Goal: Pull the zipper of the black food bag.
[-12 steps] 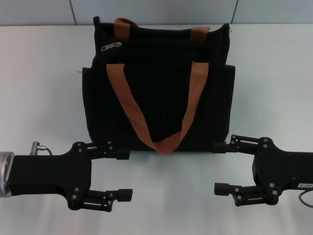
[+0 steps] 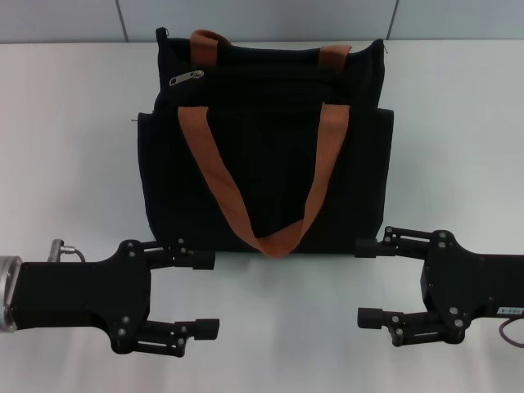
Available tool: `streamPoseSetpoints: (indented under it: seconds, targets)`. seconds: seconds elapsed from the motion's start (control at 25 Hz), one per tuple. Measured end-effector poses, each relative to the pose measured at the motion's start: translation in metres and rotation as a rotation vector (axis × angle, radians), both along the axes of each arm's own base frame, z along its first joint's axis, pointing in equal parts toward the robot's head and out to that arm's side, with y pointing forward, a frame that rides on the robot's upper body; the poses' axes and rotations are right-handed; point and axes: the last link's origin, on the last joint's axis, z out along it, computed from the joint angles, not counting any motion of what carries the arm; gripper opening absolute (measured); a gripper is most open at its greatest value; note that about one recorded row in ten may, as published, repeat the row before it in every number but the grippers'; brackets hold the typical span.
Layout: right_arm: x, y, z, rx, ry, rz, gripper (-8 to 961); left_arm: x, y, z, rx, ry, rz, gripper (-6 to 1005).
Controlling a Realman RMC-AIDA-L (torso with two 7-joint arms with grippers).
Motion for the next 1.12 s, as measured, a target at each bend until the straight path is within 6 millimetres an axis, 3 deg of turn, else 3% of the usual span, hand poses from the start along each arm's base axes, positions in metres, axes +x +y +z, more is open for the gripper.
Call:
streamPoseSetpoints:
  seconds: [1.12]
  targets:
    - [-0.0021, 0.0007, 0.0004, -0.004, 0.006, 0.010, 813, -0.0021, -0.0025, 0.0014, -0.005, -0.001, 0.005, 796]
